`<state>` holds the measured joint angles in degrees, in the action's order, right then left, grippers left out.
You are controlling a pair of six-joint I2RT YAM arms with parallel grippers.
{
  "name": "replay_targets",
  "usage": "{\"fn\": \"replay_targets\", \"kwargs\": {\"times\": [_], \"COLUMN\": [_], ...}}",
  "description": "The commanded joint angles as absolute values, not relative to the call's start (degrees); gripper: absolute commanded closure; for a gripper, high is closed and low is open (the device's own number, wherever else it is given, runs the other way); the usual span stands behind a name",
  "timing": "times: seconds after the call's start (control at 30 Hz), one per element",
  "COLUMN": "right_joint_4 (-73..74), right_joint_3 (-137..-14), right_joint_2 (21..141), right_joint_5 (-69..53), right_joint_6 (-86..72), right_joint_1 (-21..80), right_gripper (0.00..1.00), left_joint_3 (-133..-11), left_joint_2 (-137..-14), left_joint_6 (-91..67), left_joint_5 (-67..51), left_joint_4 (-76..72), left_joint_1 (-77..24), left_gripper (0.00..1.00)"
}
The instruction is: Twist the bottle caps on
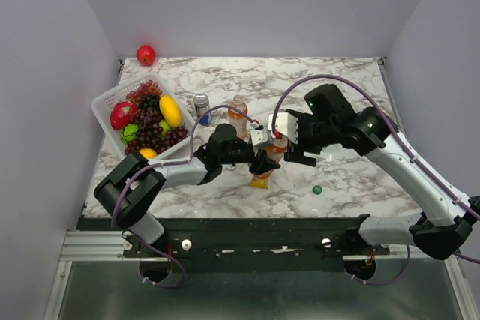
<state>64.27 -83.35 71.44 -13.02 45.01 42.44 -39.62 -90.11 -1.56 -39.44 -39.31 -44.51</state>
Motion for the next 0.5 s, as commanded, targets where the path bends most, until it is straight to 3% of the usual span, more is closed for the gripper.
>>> {"fn": "replay_targets", "kwargs": {"times": [0.0,0.47], "right_joint_4": [65.12,67.59], "right_joint_3": [-87.18,-89.91], "right_joint_2": [72.95,75.15], "right_joint_5": [-15.20,-15.29], "right_joint_6": [45.97,46.85], "right_joint_1": [42.72,43.33], "right_gripper": [0.13,0.14], "left_joint_3": [-39.73,-40.34], "left_joint_2": [-88.77,-89.56], "left_joint_6": [-0.35,-0.44], "left_joint_5": [-39.55,-38.67], "left_joint_4": [-39.11,-40.08], "left_joint_1": [-44.39,-44.39], "left_gripper": [1.00,1.00]}}
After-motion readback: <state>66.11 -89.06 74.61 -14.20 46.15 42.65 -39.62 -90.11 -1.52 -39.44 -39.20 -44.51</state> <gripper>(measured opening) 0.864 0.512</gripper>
